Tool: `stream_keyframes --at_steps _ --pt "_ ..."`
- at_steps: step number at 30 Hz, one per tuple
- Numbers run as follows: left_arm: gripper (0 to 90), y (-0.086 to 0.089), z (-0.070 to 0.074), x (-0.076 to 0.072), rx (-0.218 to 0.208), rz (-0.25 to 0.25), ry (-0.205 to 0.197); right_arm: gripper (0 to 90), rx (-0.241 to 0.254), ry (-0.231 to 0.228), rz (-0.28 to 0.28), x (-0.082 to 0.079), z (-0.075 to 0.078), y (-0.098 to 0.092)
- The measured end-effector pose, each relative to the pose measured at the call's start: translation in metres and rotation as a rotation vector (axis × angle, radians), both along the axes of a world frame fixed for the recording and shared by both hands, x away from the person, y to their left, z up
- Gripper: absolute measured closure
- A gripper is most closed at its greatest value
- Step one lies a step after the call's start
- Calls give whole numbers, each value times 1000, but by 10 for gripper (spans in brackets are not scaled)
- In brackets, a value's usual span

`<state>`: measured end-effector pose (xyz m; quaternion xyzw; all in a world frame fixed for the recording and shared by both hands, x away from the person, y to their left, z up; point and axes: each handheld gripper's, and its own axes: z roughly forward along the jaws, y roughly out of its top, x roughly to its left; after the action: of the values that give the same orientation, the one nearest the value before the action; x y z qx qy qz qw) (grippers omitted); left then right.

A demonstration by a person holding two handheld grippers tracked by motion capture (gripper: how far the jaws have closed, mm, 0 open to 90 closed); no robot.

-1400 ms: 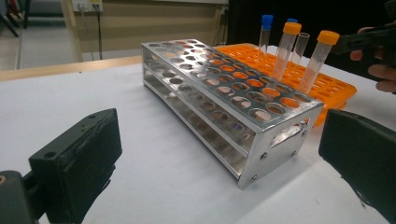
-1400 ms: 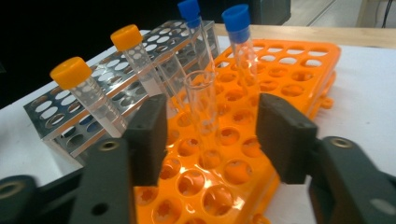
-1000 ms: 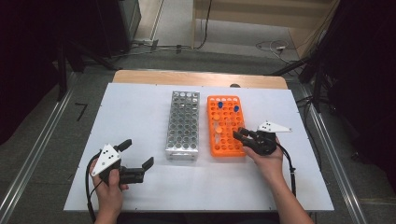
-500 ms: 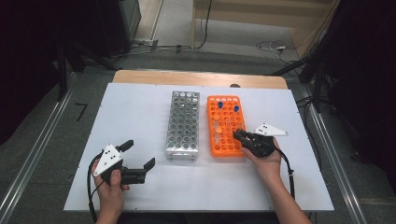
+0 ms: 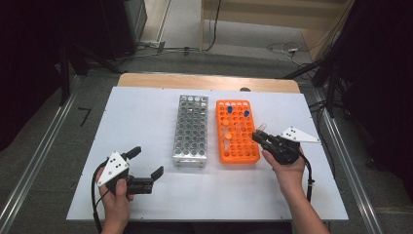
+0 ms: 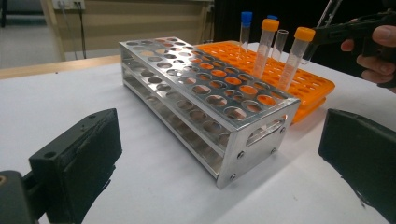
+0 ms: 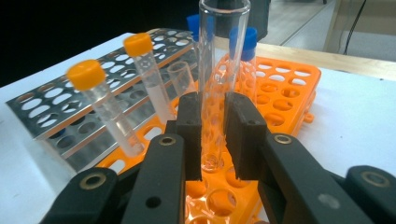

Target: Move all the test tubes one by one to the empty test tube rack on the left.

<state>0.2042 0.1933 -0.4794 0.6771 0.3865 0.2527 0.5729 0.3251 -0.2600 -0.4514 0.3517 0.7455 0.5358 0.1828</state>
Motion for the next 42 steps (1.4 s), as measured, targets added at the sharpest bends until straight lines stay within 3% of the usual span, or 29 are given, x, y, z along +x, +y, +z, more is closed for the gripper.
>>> stream_keyframes --at_steps 13,24,27,32,42 --pt "9 -18 8 -4 15 -40 4 741 -5 32 97 -39 6 2" --pt "103 -45 18 -12 34 -71 16 741 -37 60 223 -71 4 28" --pt "184 -55 20 -14 37 -70 26 741 -60 63 272 -76 1 44" --pt "257 -72 22 -14 15 -166 52 742 -99 76 321 -80 -7 63" --pt "410 -88 23 -12 0 -267 69 742 -146 75 385 -89 -15 95"
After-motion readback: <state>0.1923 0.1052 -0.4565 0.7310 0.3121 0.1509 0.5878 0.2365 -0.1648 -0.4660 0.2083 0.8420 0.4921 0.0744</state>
